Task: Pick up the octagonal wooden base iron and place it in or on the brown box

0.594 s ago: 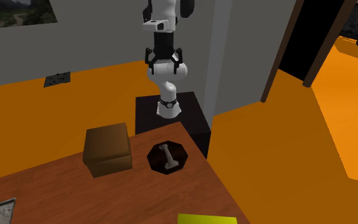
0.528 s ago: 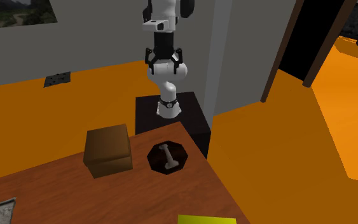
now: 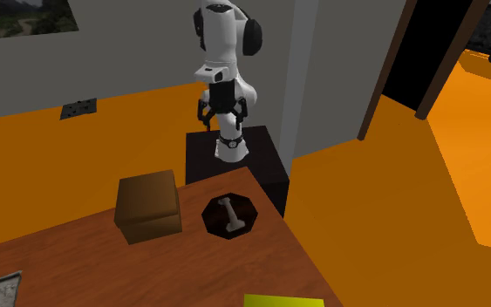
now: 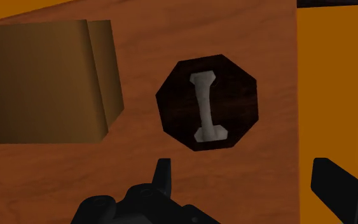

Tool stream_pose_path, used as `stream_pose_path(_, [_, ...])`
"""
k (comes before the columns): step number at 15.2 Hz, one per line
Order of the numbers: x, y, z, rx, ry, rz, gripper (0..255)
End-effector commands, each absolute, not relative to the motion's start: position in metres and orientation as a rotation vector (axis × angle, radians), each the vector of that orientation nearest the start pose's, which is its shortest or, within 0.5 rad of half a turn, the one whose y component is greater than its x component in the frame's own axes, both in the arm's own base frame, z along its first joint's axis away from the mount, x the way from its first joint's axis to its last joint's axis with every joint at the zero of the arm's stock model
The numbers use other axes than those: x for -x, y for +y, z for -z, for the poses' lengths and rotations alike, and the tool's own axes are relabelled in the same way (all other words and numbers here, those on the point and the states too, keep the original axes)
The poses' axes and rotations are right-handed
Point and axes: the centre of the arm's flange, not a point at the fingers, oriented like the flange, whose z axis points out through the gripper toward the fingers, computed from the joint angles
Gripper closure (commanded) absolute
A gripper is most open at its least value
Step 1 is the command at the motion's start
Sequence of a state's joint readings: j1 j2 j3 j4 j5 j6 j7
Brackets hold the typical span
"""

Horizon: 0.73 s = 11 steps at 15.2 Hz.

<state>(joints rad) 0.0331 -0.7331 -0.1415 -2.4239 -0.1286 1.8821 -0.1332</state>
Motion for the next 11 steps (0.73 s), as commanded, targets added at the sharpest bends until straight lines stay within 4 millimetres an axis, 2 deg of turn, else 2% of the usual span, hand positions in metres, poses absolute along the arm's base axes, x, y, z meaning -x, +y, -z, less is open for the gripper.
stream_pose_path(1, [-0.356,-0.058,-0.544,3.17,-0.159,0.279,0])
stream_pose_path(11, [-0.403,-0.071,-0.42,3.134,-0.313,0.197,0])
